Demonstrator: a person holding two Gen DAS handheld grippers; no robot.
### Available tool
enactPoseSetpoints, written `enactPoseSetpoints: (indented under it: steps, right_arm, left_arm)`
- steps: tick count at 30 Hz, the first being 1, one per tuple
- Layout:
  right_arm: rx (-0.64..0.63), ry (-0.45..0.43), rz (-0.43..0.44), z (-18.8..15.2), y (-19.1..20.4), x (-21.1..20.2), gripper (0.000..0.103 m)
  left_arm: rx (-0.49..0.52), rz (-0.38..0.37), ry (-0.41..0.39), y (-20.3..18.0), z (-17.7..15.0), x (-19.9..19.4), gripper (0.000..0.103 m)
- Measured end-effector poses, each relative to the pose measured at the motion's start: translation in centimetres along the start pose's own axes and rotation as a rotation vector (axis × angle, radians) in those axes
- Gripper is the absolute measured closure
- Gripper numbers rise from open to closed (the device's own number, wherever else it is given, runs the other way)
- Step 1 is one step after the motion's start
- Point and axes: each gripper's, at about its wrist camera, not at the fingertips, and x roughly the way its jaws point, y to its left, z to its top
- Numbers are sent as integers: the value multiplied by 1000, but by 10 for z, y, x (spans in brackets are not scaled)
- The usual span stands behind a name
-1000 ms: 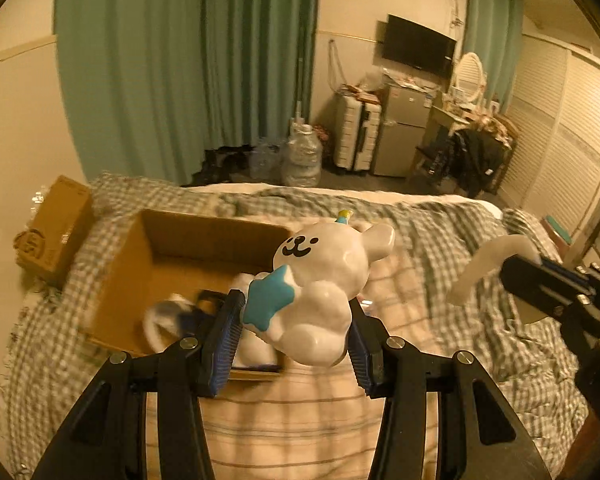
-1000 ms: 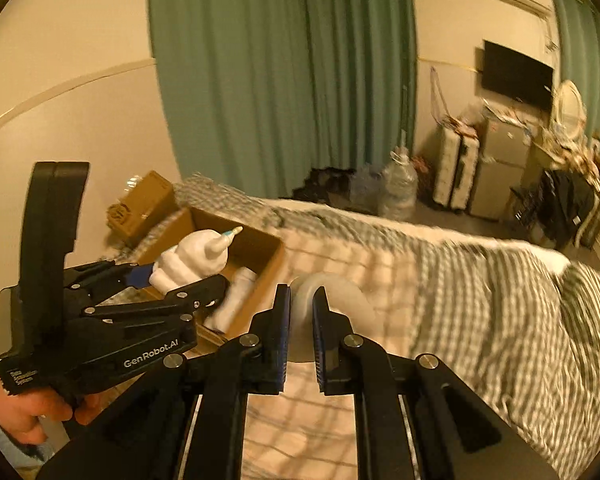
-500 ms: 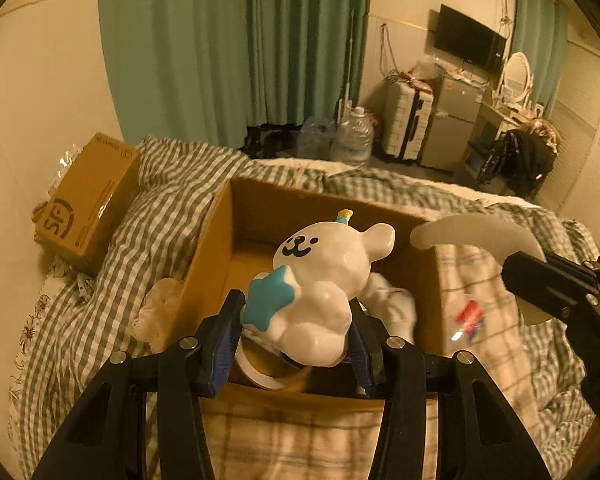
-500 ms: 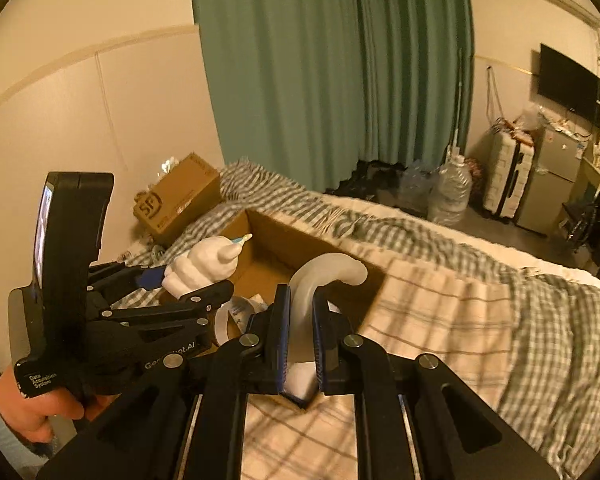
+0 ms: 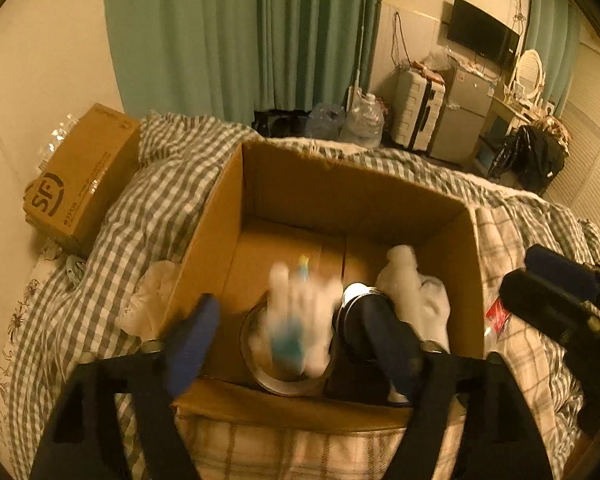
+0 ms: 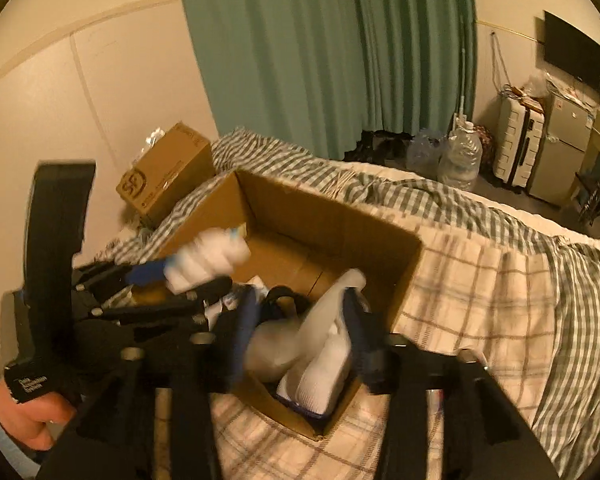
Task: Organize objects
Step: 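Lower the figure into the box with the left gripper while the right drops the tube in, then grasp the blue-labelled water bottle with the left gripper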
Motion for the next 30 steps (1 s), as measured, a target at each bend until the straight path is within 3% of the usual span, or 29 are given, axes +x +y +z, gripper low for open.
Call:
enactPoseSetpoints:
  steps: [3,10,18,21,25,30]
  right_arm:
    - [24,-21,-23,4,-12,-17,51]
    - [76,-81,-111,4,-45,-84,44]
    - [122,-149,-229,-15,-86,-178,34]
    - [144,-152,-261,-30,-101,-200,29]
    - [150,-134,-312,-53,-120,-211,13]
    - [173,-89,-391,-80,-146,-196,12]
  left_arm:
    - [-5,13,-22,-6,1,-14,8]
    - [3,1,-71,-32,7,-56,5]
    - [32,-65,-131,-92,-5,-104,1]
    - [46,-83,-122,-117,-16,-107,1]
    - [73,-90,-102,-148,-34,-99,0]
    - [99,-97,-63,-176,-54,-70,0]
